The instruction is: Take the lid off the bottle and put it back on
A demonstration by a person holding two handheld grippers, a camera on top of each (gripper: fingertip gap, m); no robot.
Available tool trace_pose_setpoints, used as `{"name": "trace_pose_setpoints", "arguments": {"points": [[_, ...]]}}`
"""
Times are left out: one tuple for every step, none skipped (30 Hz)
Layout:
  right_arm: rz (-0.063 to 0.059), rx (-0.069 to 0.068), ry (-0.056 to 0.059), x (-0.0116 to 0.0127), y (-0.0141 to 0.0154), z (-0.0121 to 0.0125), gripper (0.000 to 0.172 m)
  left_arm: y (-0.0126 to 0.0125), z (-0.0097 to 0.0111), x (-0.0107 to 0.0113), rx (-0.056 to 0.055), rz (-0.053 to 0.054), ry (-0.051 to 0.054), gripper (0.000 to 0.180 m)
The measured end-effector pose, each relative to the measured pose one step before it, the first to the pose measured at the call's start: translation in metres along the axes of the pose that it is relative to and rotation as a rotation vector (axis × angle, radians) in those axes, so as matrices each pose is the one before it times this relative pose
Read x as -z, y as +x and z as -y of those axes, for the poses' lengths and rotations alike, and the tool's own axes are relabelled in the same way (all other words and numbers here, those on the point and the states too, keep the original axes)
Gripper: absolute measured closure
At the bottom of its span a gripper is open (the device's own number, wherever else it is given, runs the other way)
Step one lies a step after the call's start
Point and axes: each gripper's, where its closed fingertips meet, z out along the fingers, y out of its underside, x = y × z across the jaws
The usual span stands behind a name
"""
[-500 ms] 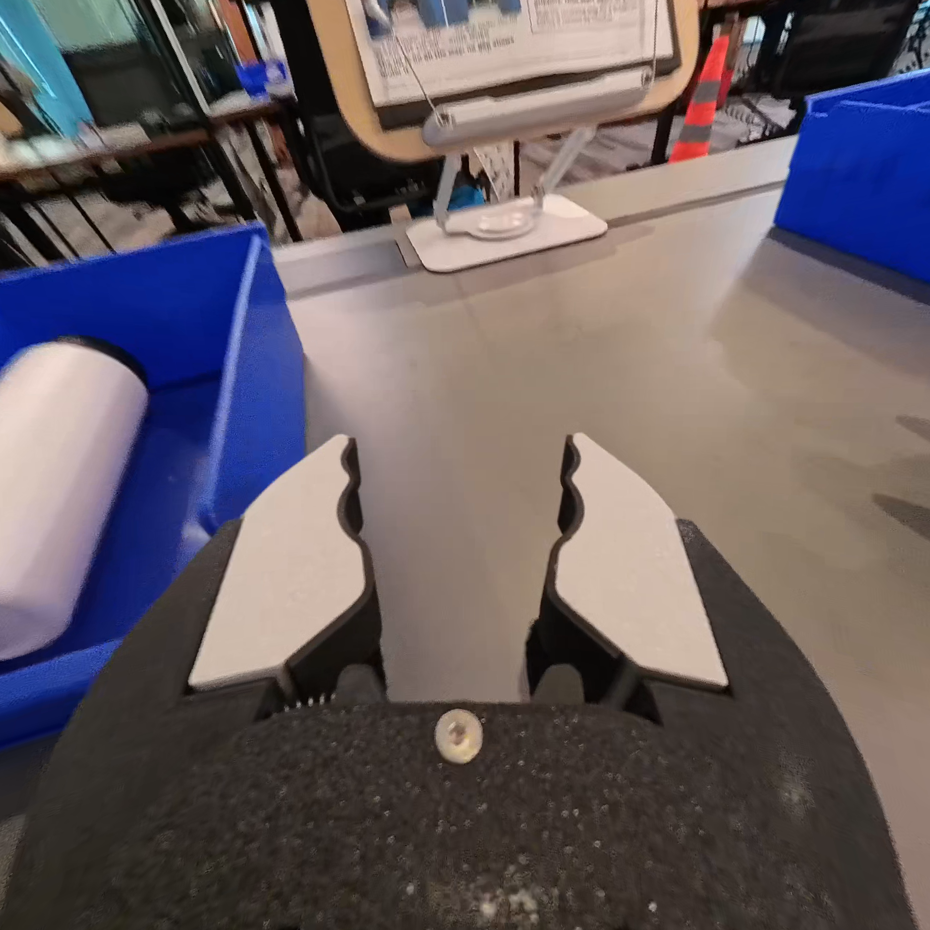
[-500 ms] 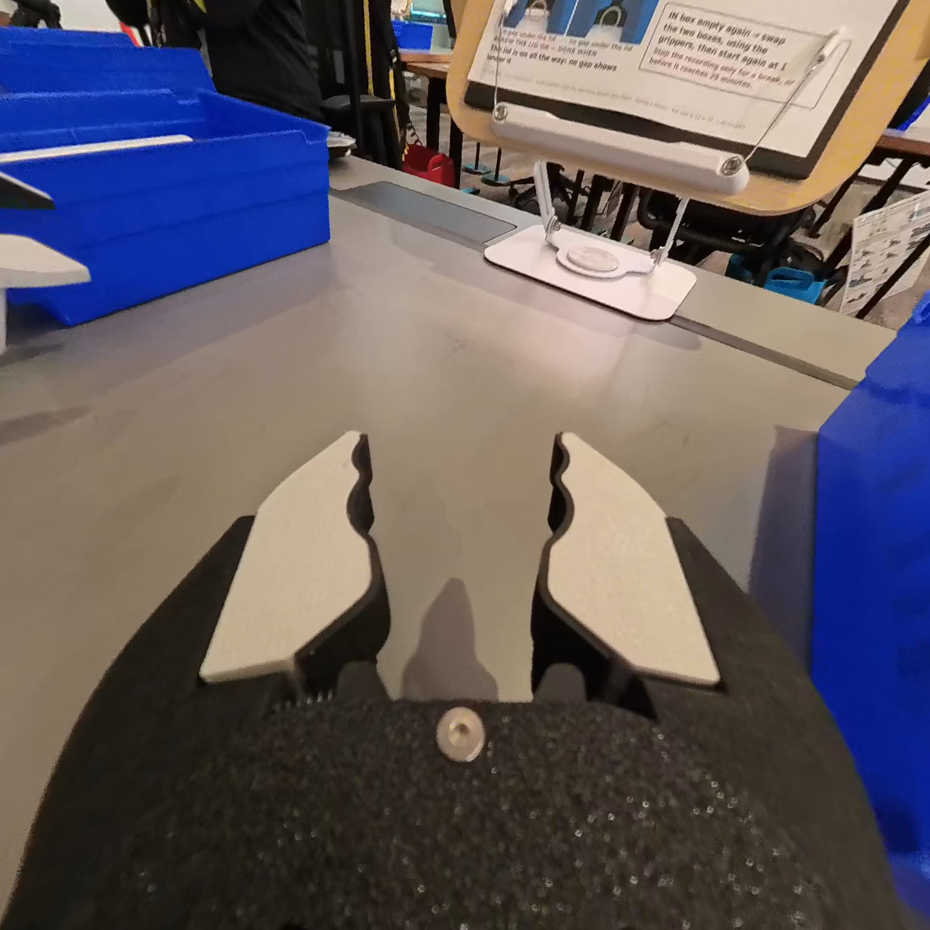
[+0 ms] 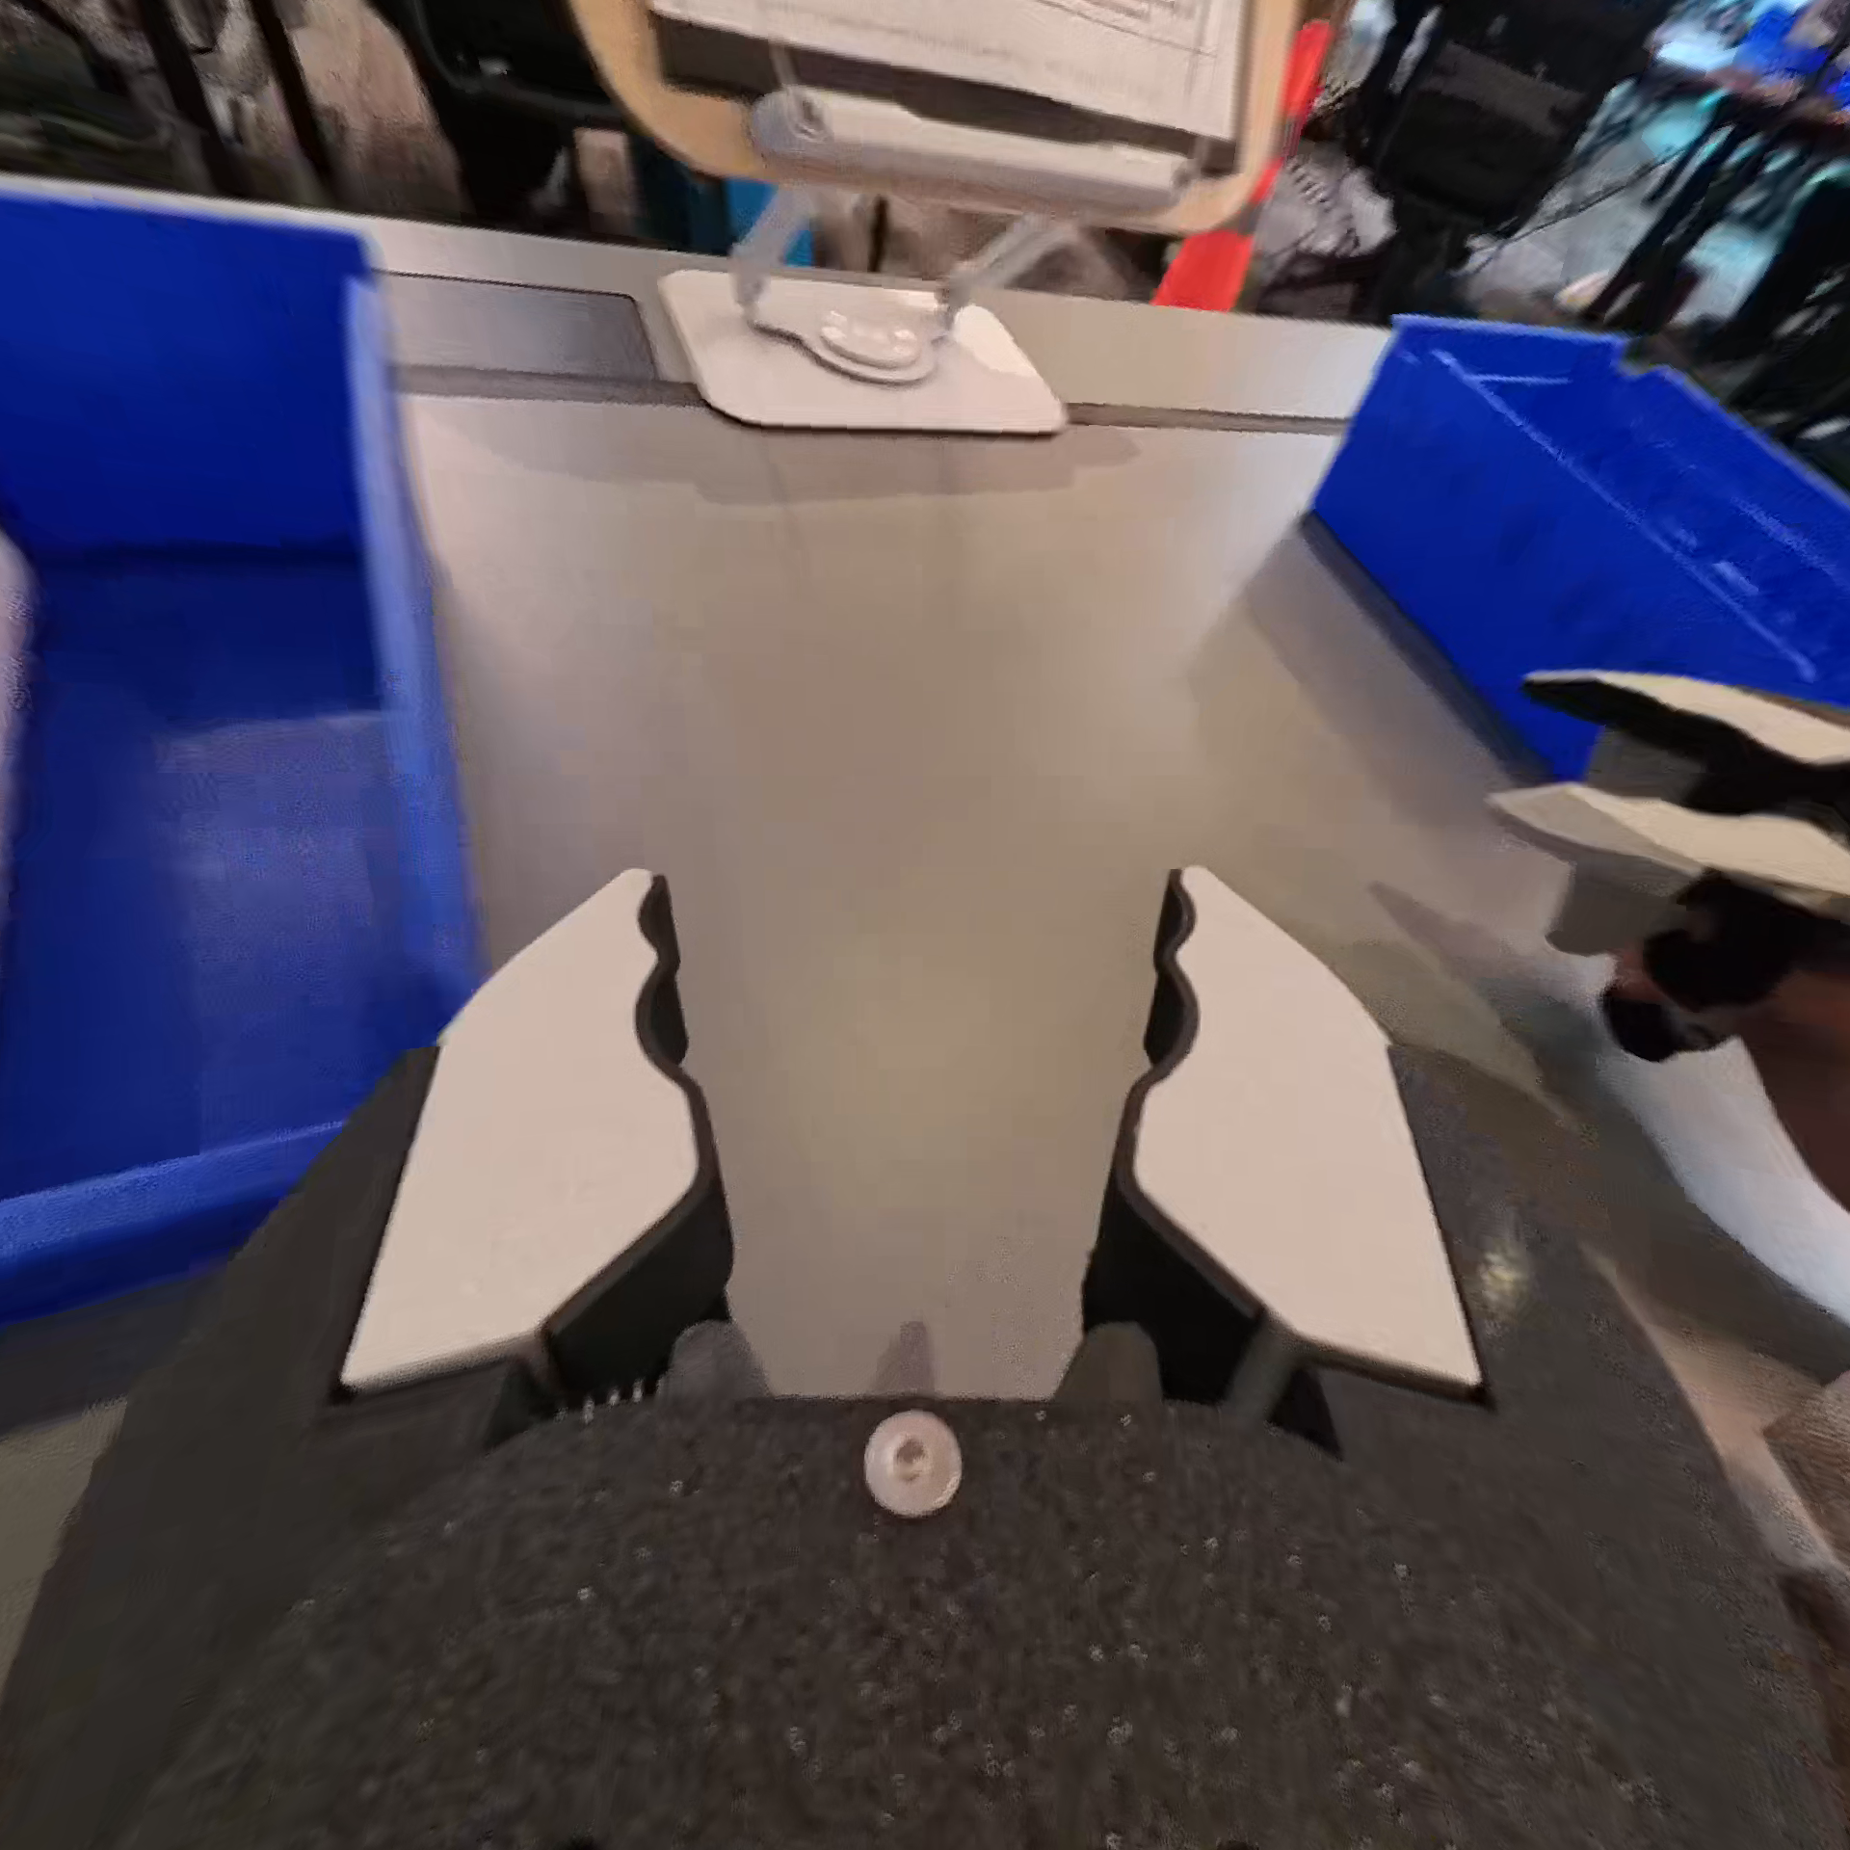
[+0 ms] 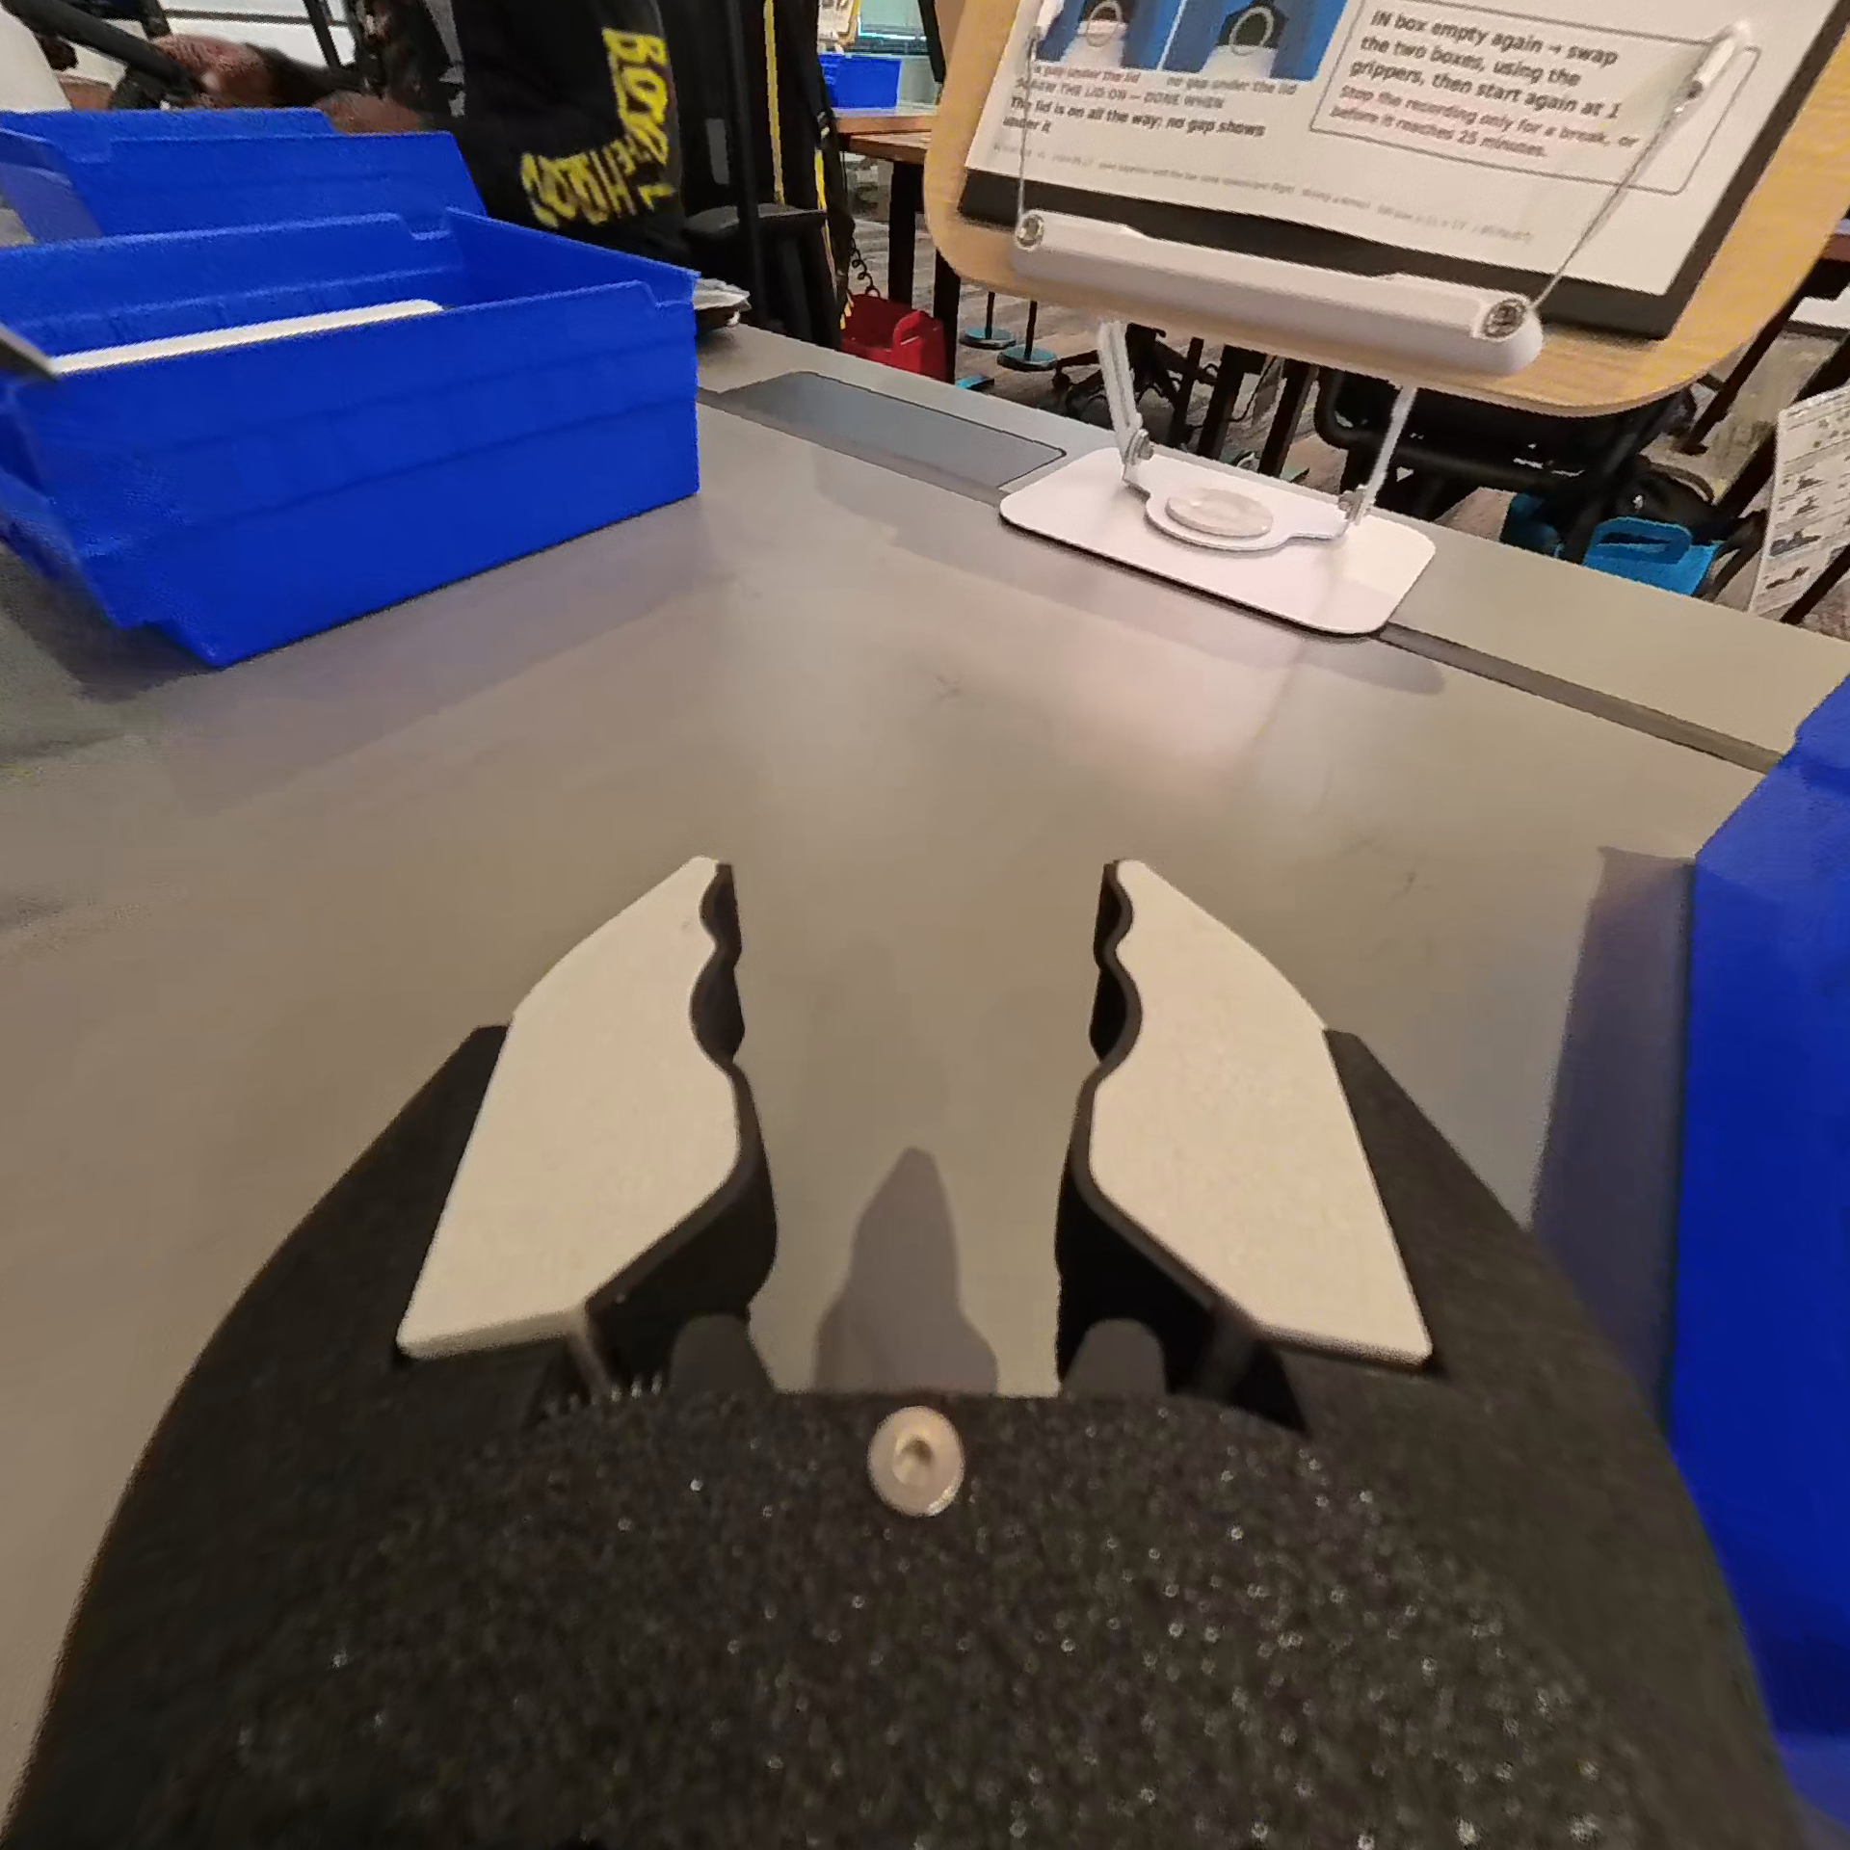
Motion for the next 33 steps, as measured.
{"name": "trace_pose_setpoints", "arguments": {"points": [[0.0026, 0.0097, -0.0031, 0.0001, -0.00075, -0.00083, 0.104, -0.01766, 0.0118, 0.00794, -0.0144, 0.0486, -0.0435, 0.089], [0.0029, 0.0064, -0.0027, -0.00013, -0.00049, -0.00064, 0.104, -0.01911, 0.01074, 0.00451, -0.0167, 0.0325, -0.0578, 0.084], [0.0082, 0.0016, 0.0005, -0.00039, -0.00094, -0.00004, 0.104, -0.0209, 0.00967, 0.0014, -0.0185, 0.0268, -0.0633, 0.083], [0.0084, -0.0025, 0.0023, -0.00057, -0.0006, 0.00017, 0.104, -0.02356, 0.00847, -0.00166, -0.0107, 0.0373, -0.0631, 0.089], [0.0081, -0.006, 0.0016, -0.00078, -0.00036, 0.00002, 0.104, -0.0222, 0.00849, -0.0047, -0.002, 0.0318, -0.059, 0.09], [0.0084, -0.0083, -0.0013, -0.0007, -0.00025, -0.00012, 0.104, -0.01968, 0.00848, -0.00768, 0.001, 0.0242, -0.0546, 0.089], [0.0087, -0.0097, -0.0013, -0.00062, -0.00029, -0.00002, 0.104, -0.01956, 0.00786, -0.01025, 0.0061, 0.0343, -0.054, 0.09], [0.008, -0.0093, 0.001, -0.00042, -0.00033, 0.0002, 0.103, -0.01757, 0.00718, -0.01187, 0.0106, 0.0348, -0.0566, 0.088], [0.0049, -0.0065, 0.0013, -0.00021, -0.00017, 0.00019, 0.104, -0.01393, 0.00728, -0.01298, 0.012, 0.0222, -0.0529, 0.089], [0.0026, -0.0036, -0.0002, -0.00023, -0.00007, -0.00016, 0.104, -0.01247, 0.00799, -0.0126, 0.0236, 0.0216, -0.0454, 0.092], [0.0036, -0.0015, -0.0015, -0.0003, -0.00041, -0.00029, 0.104, -0.00888, 0.00774, -0.01186, 0.0233, 0.0118, -0.0406, 0.09], [0.0019, 0.0002, -0.0015, -0.00009, -0.00037, -0.00025, 0.103, -0.00586, 0.00606, -0.01134, 0.02, 0.0024, -0.0442, 0.09], [0.0025, 0.0021, 0.0005, -0.00004, -0.00071, 0.00017, 0.104, -0.00529, 0.00472, -0.01048, 0.0238, 0.0075, -0.0488, 0.087], [0.0041, 0.0036, -0.0001, -0.00015, -0.00108, 0.00003, 0.104, -0.00405, 0.00522, -0.00959, 0.0187, 0.01, -0.0386, 0.085], [0.005, 0.004, -0.0015, -0.00012, -0.00126, -0.00023, 0.103, 0.00023, 0.00484, -0.00897, 0.0107, -0.0064, -0.0276, 0.083], [0.0034, 0.0042, -0.0006, 0.00004, -0.00113, 0.00004, 0.103, 0.00112, 0.003, -0.0084, 0.0021, -0.004, -0.0299, 0.085], [0.0005, 0.0037, 0.0004, 0.00013, -0.00065, 0.00012, 0.104, -0.00146, 0.00158, -0.00807, -0.0021, 0.0171, -0.0317, 0.084], [0.0006, 0.0032, -0.0009, 0.00001, -0.00048, 0.00002, 0.104, -0.00331, 0.00082, -0.0073, -0.0046, 0.0277, -0.027, 0.082], [0.0021, 0.002, -0.0024, -0.00016, -0.00053, -0.00031, 0.104, -0.00371, 0.00017, -0.00642, -0.0019, 0.0262, -0.0211, 0.082], [0.0022, 0.0011, -0.0018, 0.00002, -0.00039, -0.00031, 0.103, -0.00232, -0.00052, -0.00571, 0.0023, 0.0141, -0.0168, 0.082], [0.0023, 0.0014, -0.0009, 0.00005, -0.00034, -0.00032, 0.104, -0.00149, -0.00098, -0.00526, 0.0052, 0.0059, -0.0113, 0.082], [0.0011, 0.0014, -0.0012, 0.00016, 0.0, -0.00039, 0.104, -0.00073, -0.00141, -0.00503, 0.0047, 0.0019, -0.0068, 0.082], [0.0, 0.0007, -0.0019, 0.00016, 0.00022, -0.00046, 0.104, -0.00176, -0.00209, -0.00486, 0.0031, 0.0086, -0.0076, 0.082], [-0.0008, -0.0004, -0.0007, 0.00011, 0.00048, -0.00023, 0.104, -0.00231, -0.00209, -0.00472, 0.0011, 0.0123, -0.0061, 0.082], [0.0005, -0.0018, 0.0004, 0.0001, 0.0003, 0.0, 0.104, -0.00123, -0.00186, -0.00442, -0.0015, 0.0069, -0.0037, 0.082], [0.0013, -0.0025, 0.0003, -0.00009, 0.00022, -0.00006, 0.104, -0.00039, -0.00163, -0.00379, -0.0013, 0.0027, -0.0021, 0.08], [0.0006, -0.0023, -0.0007, -0.00009, 0.00024, -0.00026, 0.104, 0.00025, -0.00123, -0.00302, -0.0025, 0.0, -0.0018, 0.077], [0.0017, -0.0017, -0.001, -0.00017, -0.00017, -0.00047, 0.104, 0.00065, -0.00093, -0.00212, -0.0046, -0.0022, -0.0016, 0.072], [0.0017, -0.0012, -0.0016, -0.00027, -0.00025, -0.00041, 0.104, 0.00091, -0.00064, -0.00132, -0.006, -0.005, -0.0044, 0.07], [0.0014, -0.0006, -0.002, -0.00037, -0.00044, -0.00042, 0.104, 0.0011, -0.00026, -0.0008, -0.0073, -0.0105, -0.0069, 0.071], [0.0027, -0.0004, -0.0011, -0.00046, -0.00069, -0.00018, 0.104, 0.00123, 0.00033, -0.0007, -0.0083, -0.0135, -0.007, 0.074], [0.0031, 0.0003, 0.0, -0.00039, -0.00096, 0.00012, 0.104, 0.00044, 0.00035, -0.00105, -0.0103, -0.0119, -0.0109, 0.078], [0.0025, 0.0022, -0.0008, -0.00047, -0.00101, 0.00007, 0.104, -0.00031, -0.00001, -0.00218, -0.0125, -0.0095, -0.017, 0.082]]}}
